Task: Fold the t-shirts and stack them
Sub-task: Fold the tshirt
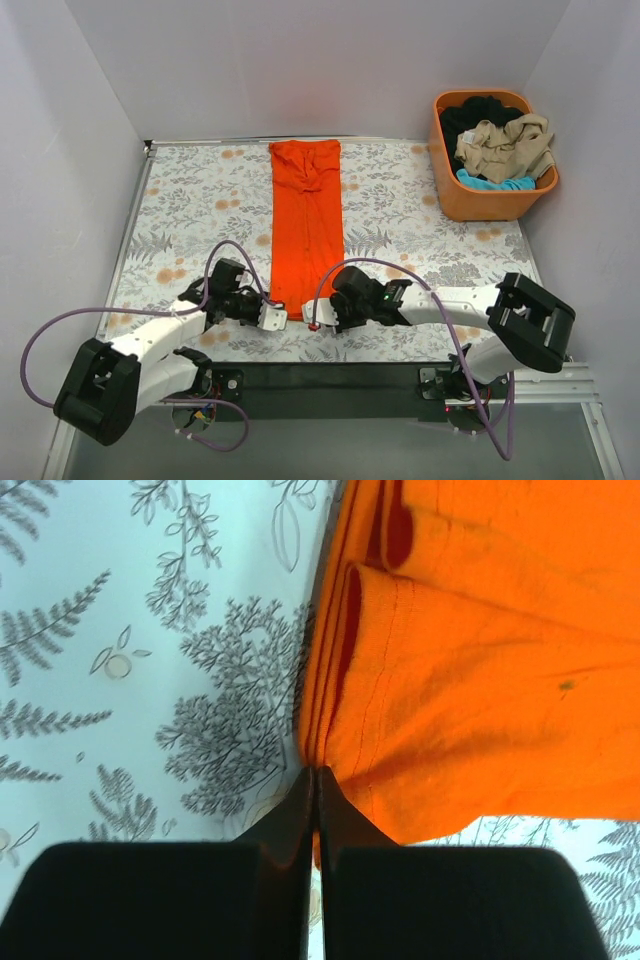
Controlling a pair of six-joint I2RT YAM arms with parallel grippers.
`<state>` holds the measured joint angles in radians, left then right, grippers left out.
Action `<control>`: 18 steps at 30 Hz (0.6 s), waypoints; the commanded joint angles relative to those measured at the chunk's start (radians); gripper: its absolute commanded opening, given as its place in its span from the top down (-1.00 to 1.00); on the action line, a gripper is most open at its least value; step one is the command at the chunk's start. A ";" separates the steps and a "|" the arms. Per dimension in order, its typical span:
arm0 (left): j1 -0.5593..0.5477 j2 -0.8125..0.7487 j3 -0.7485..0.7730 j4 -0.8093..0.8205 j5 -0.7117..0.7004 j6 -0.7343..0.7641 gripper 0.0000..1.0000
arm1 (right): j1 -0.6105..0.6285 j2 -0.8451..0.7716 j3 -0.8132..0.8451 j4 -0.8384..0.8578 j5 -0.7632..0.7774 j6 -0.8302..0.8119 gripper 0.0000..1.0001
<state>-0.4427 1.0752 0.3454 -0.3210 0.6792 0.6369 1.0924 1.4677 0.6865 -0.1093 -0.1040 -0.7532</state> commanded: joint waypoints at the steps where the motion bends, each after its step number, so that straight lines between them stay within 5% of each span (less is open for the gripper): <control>1: -0.002 -0.084 0.007 -0.168 0.022 0.023 1.00 | -0.005 -0.055 0.019 -0.150 0.001 0.041 0.97; 10: -0.004 -0.242 0.050 -0.368 0.060 -0.022 1.00 | 0.018 -0.145 0.056 -0.256 -0.023 0.090 0.97; 18: 0.002 -0.143 0.191 -0.260 0.051 -0.258 1.00 | -0.104 -0.130 0.169 -0.262 -0.019 0.037 0.97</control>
<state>-0.4473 0.8921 0.4511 -0.6067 0.7330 0.4896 1.0504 1.3350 0.7822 -0.3210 -0.1364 -0.6910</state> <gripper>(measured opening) 0.019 0.020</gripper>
